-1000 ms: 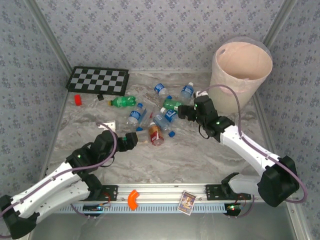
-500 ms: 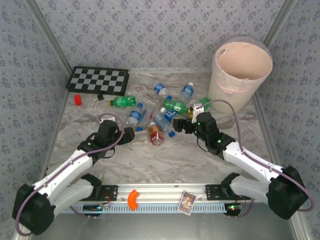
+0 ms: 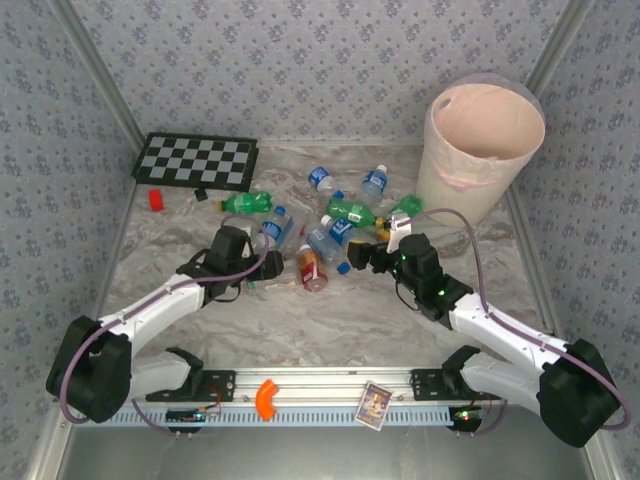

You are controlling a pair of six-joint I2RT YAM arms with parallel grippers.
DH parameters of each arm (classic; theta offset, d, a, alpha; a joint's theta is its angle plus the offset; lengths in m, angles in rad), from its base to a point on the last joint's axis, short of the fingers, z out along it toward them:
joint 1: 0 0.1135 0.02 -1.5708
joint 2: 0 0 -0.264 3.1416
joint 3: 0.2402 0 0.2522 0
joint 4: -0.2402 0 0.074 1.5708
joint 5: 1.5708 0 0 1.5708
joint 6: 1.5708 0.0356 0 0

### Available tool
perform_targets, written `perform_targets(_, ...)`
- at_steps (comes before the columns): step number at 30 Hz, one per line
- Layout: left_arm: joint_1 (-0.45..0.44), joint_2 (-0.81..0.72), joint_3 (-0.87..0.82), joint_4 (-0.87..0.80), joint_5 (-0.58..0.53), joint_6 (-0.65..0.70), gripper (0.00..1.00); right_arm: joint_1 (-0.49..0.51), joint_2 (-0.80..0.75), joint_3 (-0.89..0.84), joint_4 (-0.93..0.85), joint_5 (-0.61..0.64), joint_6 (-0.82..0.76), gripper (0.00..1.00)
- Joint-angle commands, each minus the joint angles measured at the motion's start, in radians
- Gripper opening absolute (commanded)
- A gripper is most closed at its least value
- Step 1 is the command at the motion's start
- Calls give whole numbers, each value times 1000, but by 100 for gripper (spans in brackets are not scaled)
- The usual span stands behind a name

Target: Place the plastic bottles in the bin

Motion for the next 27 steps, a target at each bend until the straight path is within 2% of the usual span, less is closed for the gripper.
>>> perform_targets(1, 5, -25, -8, 14, 66, 15, 100, -4, -4, -8, 25, -12, 3, 100)
perform_targets(6, -8, -87, -67, -10, 158, -3, 100, -6, 4, -10, 32, -12, 8, 100)
perform_targets(10, -68, -117, -103, -26, 158, -16, 100, -10, 18, -9, 37, -20, 15, 100)
perform_targets(13, -121, -129, -111, -44, 107, -16, 100, -10, 21, -12, 37, -18, 14, 100)
perform_targets(17, -137, -128, -99, -49, 98, -21, 100, -13, 25, -11, 37, -18, 16, 99)
perform_targets(21, -139, -128, -62, -81, 52, 1, 100, -15, 25, -11, 37, -25, 21, 100)
perform_targets(25, -126, -126, -43, -107, -96, 25, 100, -15, 29, -11, 38, -33, 24, 100)
perform_targets(27, -101, -114, -46, -77, -100, 26, 100, -15, 33, -9, 40, -41, 26, 100)
